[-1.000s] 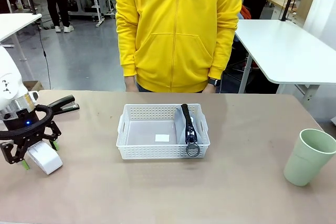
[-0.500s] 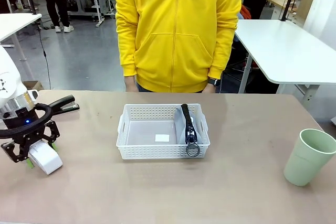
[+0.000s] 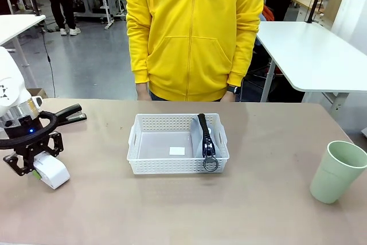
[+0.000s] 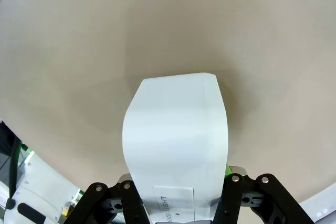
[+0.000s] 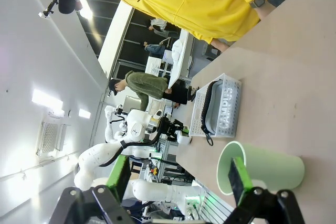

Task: Efficiently arrange items inside the basket to fit them all.
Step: Pick up the Digital clock and place it inside the Organizing basket.

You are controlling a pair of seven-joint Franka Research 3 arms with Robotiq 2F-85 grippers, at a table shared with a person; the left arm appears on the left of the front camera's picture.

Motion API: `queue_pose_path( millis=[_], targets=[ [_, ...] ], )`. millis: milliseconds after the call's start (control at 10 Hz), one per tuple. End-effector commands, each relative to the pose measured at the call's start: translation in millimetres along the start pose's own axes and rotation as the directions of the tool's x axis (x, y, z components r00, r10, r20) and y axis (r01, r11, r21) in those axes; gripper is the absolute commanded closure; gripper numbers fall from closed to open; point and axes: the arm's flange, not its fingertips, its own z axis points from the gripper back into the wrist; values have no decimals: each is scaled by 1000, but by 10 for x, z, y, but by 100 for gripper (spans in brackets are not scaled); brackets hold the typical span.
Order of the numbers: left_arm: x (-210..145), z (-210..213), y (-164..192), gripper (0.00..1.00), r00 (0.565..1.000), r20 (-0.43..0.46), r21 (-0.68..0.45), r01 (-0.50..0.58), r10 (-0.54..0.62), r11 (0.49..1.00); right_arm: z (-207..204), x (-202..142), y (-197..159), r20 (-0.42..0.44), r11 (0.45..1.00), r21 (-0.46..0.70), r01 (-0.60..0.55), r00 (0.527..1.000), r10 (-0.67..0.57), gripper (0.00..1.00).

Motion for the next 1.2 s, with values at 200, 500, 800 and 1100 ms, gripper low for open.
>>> queue_pose_path(
  millis=[200,500,800,1100],
  targets=[
    [-172,585,225,100,991,35,-167,134,-130,977,-1,9,32,11,1000,17,1,1000,-1,0],
    [-464,1338,456,100,733,66,-261,668,-677,697,-1,9,32,11,1000,17,1,1000,-1,0],
    [-575,1528,426,100,125,97,-197,975,-987,104,-1,9,32,11,1000,17,1,1000,-1,0],
    [-669,1442,413,100,-130,264,-134,976,-956,-169,-1,9,32,11,1000,17,1,1000,-1,0]
  ],
)
